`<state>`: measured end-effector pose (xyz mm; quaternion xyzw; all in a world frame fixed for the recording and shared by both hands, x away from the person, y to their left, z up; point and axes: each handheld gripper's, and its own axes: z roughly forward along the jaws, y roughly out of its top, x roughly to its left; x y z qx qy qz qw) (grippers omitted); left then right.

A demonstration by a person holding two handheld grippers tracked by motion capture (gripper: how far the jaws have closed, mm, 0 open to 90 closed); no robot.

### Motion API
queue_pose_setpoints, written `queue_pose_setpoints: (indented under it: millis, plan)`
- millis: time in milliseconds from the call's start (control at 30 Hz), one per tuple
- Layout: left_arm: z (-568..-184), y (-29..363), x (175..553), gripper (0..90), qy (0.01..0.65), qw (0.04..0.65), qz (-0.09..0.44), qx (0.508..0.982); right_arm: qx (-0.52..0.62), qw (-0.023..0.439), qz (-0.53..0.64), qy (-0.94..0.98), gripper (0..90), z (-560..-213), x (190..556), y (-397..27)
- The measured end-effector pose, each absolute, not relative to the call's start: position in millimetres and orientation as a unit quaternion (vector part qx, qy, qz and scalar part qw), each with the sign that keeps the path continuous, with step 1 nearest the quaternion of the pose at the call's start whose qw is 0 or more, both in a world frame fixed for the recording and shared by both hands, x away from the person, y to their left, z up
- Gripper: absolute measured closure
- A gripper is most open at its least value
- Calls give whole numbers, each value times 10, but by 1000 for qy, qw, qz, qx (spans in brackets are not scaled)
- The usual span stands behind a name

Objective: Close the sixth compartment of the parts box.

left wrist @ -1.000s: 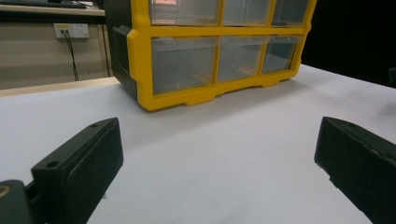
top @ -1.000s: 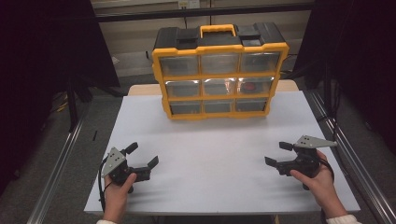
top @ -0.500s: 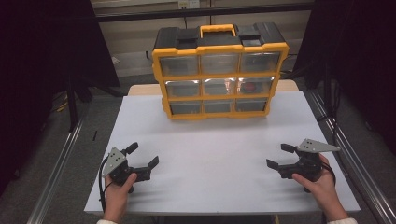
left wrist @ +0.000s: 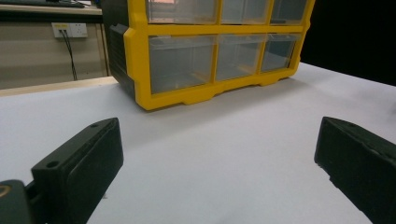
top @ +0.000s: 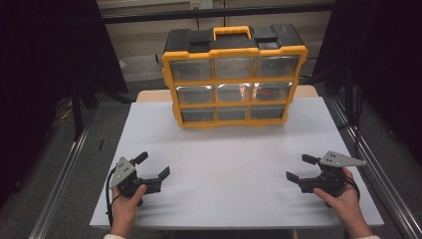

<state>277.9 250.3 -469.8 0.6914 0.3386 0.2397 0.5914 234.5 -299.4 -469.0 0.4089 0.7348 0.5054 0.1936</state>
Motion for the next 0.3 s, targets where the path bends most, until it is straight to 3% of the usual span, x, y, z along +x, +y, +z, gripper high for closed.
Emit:
queue_pose_setpoints:
  millis: [300]
  plan:
    - [-4699,2498,2779,12,340,589,243,692,406,198,511,731,76,-4691,2341,-3004]
